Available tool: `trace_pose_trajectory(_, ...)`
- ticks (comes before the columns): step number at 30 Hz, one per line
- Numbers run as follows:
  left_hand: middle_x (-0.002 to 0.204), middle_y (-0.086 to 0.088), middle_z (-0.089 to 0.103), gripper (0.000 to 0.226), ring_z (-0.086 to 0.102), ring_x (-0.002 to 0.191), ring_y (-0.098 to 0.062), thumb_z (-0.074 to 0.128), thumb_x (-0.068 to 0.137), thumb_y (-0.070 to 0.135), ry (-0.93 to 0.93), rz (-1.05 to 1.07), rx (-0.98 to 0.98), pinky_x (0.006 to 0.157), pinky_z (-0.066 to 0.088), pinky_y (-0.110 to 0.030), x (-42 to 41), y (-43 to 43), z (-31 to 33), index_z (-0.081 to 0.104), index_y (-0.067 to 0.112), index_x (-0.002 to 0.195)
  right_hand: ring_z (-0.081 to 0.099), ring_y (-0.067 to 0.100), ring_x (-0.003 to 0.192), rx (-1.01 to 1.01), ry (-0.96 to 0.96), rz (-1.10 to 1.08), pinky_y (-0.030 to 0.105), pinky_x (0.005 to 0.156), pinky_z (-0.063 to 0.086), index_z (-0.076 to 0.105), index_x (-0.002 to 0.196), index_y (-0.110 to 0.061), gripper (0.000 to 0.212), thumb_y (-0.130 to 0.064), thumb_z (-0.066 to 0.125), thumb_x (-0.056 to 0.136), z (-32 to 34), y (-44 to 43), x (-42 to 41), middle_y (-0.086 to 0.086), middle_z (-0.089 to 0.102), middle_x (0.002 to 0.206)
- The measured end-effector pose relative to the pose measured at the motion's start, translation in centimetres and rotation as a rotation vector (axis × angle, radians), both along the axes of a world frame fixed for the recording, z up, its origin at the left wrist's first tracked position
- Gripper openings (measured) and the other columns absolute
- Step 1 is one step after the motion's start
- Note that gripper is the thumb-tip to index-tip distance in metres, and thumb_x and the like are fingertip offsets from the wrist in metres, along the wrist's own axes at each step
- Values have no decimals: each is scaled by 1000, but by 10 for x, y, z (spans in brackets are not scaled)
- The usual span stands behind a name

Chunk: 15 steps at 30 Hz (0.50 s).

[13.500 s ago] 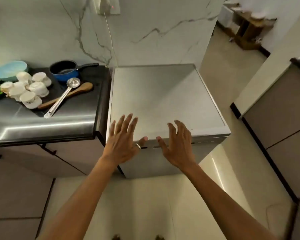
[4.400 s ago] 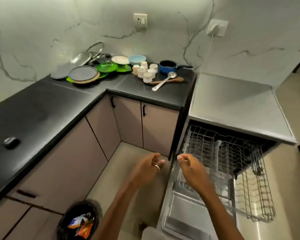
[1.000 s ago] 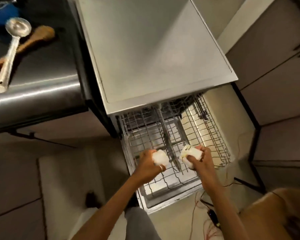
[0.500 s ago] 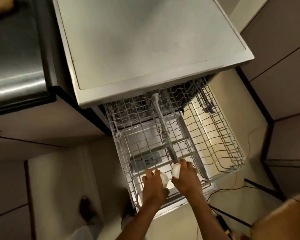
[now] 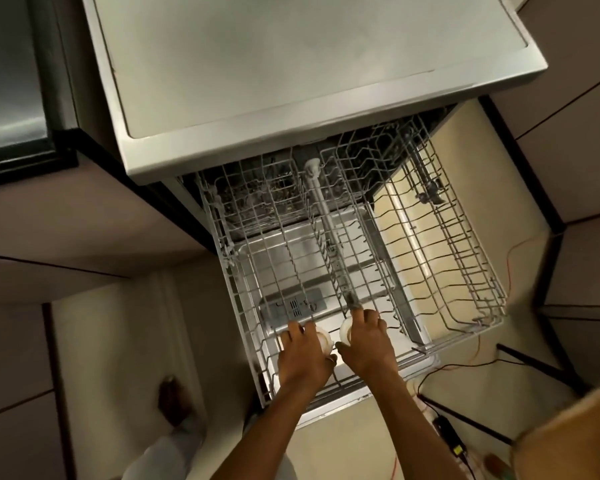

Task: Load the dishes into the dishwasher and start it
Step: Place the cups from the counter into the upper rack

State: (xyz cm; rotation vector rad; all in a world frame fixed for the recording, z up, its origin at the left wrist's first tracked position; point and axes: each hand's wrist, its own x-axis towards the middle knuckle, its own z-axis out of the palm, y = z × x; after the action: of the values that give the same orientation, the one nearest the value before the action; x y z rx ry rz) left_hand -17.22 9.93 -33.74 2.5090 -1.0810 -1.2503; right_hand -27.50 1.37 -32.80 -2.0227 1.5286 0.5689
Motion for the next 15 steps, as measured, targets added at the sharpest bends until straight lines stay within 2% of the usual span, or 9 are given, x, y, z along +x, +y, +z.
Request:
trace_pose_trajectory(8, 147, -3, 34, 84, 35, 134, -25, 76, 79, 50, 33, -42, 46, 99, 50, -39, 2, -1, -2, 33, 26, 147, 36, 31, 139, 51, 18, 5, 44, 109, 44, 23, 153, -18, 87, -33, 76, 85, 1, -2, 2, 9, 36, 149)
trace_pose_trajectory(15, 147, -3, 33, 91, 33, 136, -26, 79, 75, 51, 32, -80, 97, 103, 47, -42, 4, 0, 4, 31, 23, 147, 35, 34, 139, 129, 27, -1, 51, 108, 44, 24, 153, -17, 90, -23, 77, 81, 9, -7, 5, 10, 33, 149)
